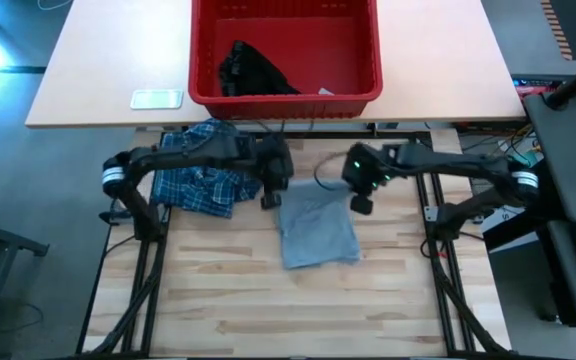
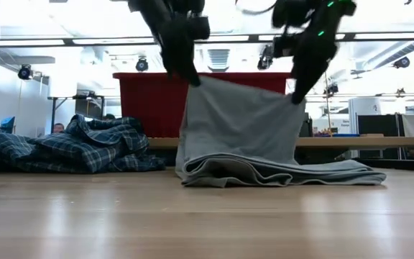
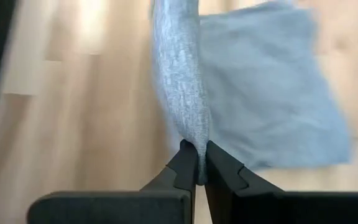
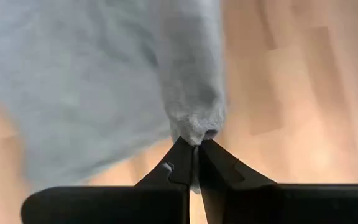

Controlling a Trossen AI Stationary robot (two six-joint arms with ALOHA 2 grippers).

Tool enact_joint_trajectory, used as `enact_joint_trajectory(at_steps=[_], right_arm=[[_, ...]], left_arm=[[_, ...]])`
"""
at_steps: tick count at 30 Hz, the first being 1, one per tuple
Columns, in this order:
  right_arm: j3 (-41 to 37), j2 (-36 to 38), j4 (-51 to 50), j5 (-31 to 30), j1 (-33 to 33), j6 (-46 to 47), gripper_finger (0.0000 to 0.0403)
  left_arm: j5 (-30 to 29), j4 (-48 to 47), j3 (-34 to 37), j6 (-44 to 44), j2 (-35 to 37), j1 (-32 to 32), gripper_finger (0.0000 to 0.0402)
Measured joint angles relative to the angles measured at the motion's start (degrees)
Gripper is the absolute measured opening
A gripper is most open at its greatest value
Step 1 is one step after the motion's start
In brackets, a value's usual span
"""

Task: Fold Laundry from Bin
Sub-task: Fold the gray shirt

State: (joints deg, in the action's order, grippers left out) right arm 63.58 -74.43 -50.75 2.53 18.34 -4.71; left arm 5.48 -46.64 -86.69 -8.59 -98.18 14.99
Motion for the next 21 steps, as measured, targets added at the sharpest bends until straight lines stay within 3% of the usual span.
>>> enact_joint_trajectory(at_steps=[9,15,21], right_arm=[[-12.6,8.8,7.1,1.1,-17.4,12.6,0.0009],[-17.3,7.2,12.2,0.3,-28.8,18.1,0.0010],[-17.3,4.0,11.7,-1.2,-34.3,18.8,0.0011]], left_arm=[[-1.6,0.3,1.0,6.4,-3.8,-16.5,0.0000],[-2.0,3.3,1.1,13.3,-6.5,-23.5,0.0000],[-2.1,8.3,1.1,19.3,-8.5,-27.6,0.0000]])
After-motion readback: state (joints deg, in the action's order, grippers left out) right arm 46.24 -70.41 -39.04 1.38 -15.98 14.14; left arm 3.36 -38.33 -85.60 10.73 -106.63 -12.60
